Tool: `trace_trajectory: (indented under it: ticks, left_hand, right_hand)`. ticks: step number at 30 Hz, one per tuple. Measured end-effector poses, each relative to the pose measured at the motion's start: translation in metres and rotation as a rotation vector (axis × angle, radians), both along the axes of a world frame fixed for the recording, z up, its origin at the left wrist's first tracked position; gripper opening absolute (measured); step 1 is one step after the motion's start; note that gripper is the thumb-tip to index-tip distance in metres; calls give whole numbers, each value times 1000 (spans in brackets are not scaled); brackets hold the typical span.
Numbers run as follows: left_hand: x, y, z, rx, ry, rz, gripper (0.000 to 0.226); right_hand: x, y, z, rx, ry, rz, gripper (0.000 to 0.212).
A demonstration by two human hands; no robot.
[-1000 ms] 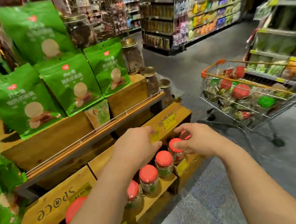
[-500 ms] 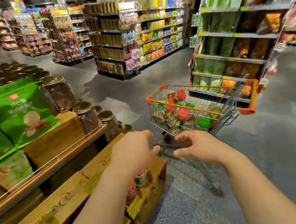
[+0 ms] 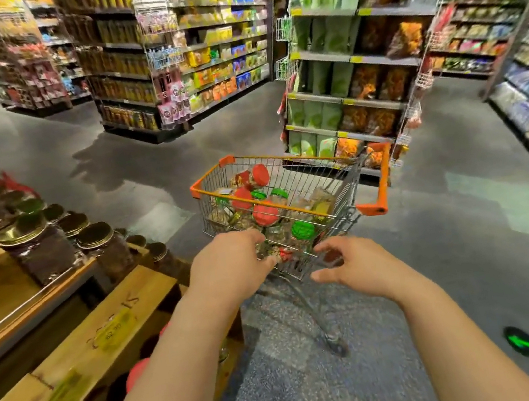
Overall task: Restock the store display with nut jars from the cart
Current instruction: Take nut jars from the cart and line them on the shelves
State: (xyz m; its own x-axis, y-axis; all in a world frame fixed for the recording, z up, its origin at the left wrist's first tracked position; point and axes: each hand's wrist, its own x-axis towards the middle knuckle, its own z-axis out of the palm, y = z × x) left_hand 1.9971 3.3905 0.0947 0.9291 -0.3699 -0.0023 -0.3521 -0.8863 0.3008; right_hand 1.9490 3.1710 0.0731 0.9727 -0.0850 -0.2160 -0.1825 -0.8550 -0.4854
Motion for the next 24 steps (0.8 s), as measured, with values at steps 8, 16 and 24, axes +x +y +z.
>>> trace_trajectory:
  ticks: [8,16,24]
  left_hand:
    - [78,-23,-10,85,9,-28,47]
    - [203,-50,8,40,5,-96,42]
    - [339,-54,3,147,-34,-103,38]
  right_hand:
    - [71,-11,-10,52,-9,-17,62]
    - [179,-33,6,37,11,-72,61]
    - [315,-39,-8,70,-41,-75,59]
